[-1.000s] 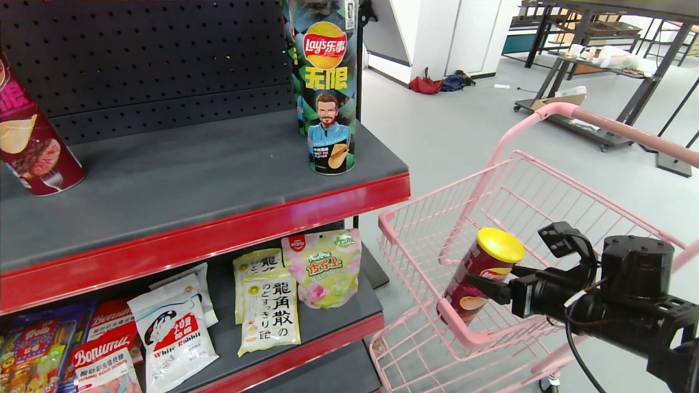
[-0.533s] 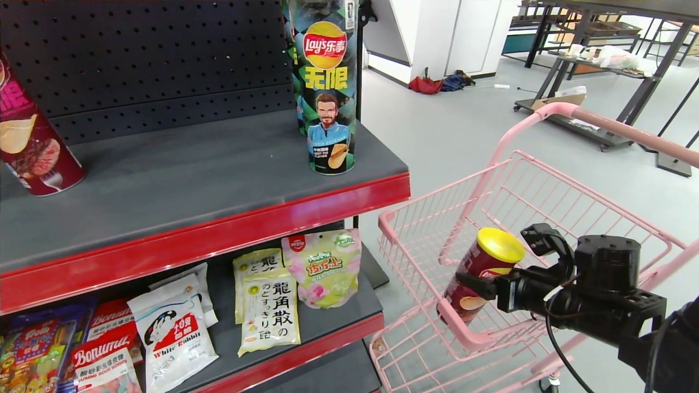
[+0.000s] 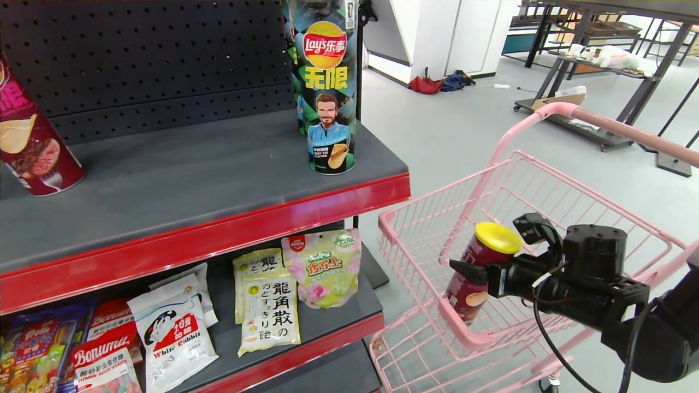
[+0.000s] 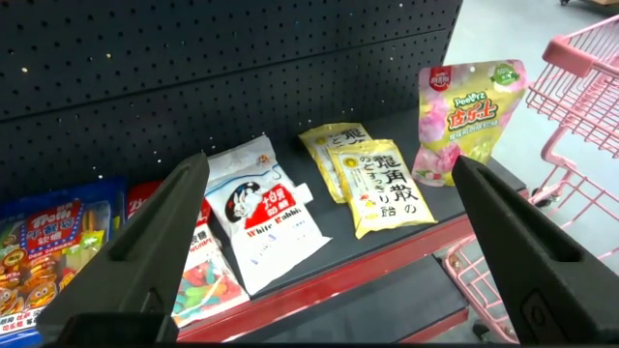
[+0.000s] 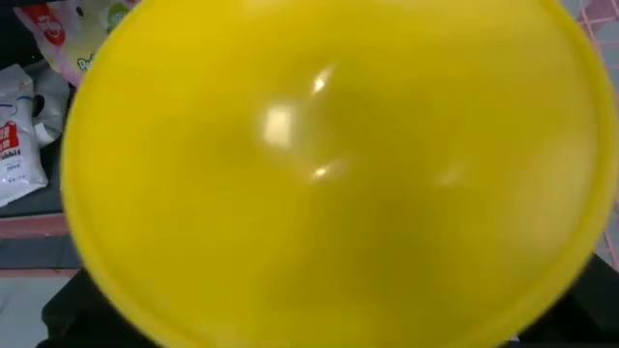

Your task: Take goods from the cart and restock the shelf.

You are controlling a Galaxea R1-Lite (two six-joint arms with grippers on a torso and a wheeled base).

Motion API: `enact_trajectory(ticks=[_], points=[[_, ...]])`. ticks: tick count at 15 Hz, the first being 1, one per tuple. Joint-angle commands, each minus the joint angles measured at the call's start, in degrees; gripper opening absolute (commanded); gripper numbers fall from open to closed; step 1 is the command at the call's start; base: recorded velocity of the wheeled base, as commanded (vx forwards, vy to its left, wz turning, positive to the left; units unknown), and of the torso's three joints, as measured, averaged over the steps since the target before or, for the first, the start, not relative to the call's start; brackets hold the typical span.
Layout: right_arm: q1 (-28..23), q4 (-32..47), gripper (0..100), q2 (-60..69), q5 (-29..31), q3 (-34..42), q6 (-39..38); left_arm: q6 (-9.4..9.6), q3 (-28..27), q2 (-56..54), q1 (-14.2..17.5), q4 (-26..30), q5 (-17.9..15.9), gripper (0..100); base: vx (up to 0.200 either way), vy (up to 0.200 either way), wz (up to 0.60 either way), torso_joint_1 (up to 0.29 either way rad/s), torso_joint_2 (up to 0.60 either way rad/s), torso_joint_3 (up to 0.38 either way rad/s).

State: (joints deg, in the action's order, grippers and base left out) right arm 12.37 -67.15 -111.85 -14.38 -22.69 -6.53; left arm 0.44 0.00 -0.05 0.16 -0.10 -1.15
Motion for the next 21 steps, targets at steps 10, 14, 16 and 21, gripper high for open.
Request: enact_trajectory(ticks=[10, 14, 16, 21], points=[[0.02, 0.09, 0, 2.42, 2.43, -2.27, 0.29, 0.09, 0.0, 0.05, 0.02, 0.01, 0.0, 100, 0.0, 0.0, 0.0, 0.0, 0.0, 0.0], [-0.42, 17.4, 0, 13.76, 3.13, -15.63, 3.9, 0.0, 0.0, 0.05, 0.02, 0.01, 0.0, 100, 0.0, 0.0, 0.0, 0.0, 0.0, 0.0], [-0.6, 28.83, 0, 20.53, 6.04, -22.93, 6.8, 0.0, 0.0, 0.05, 0.02, 0.01, 0.0, 100, 0.0, 0.0, 0.0, 0.0, 0.0, 0.0], [0.99, 47.11, 0, 43.82, 18.34, -24.77, 8.56, 0.09, 0.0, 0.05, 0.02, 0.01, -0.08, 100, 0.0, 0.0, 0.0, 0.0, 0.0, 0.0]])
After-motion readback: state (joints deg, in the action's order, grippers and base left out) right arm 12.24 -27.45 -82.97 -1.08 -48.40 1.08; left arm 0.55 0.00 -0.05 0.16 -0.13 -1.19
